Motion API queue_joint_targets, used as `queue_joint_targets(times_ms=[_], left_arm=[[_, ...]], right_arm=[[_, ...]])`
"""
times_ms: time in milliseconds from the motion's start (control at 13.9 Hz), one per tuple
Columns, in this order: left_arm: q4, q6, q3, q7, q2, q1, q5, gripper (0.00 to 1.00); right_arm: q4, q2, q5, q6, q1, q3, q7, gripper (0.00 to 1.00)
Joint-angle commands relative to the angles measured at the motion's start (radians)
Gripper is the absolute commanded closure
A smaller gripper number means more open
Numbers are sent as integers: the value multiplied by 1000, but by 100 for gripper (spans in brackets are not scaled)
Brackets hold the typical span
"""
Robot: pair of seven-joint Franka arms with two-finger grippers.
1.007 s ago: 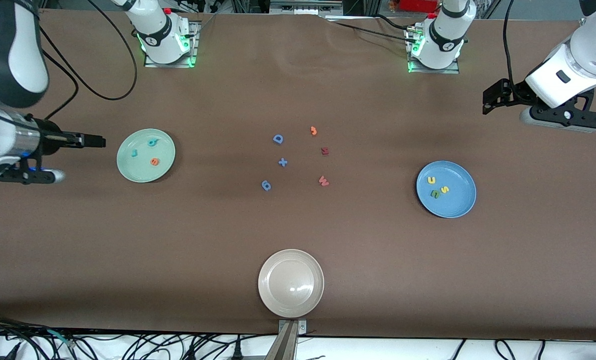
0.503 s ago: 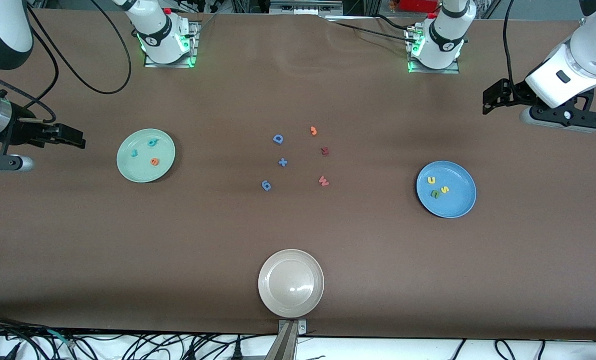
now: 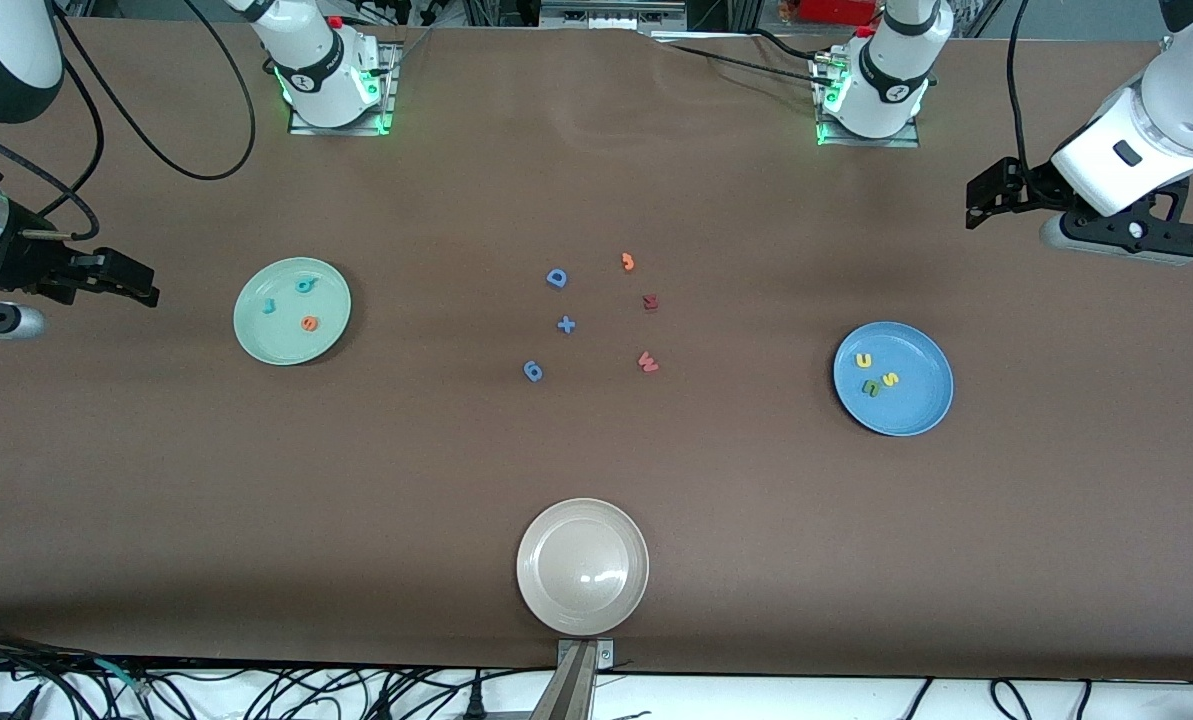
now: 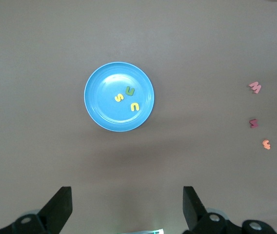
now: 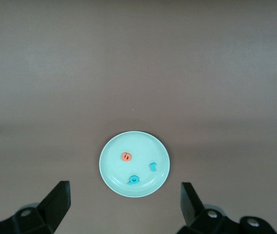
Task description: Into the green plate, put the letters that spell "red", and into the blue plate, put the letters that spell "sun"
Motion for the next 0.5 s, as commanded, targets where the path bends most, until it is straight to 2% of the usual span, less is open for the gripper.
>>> queue_joint_targets(times_ms=[0, 431], left_arm=[[30, -22, -3, -10, 13, -6, 33, 0], [30, -23, -3, -10, 13, -6, 33, 0]], right_arm=[[-33, -27, 2, 27, -17, 15, 1, 1], [-32, -25, 22, 38, -14, 12, 1, 1]])
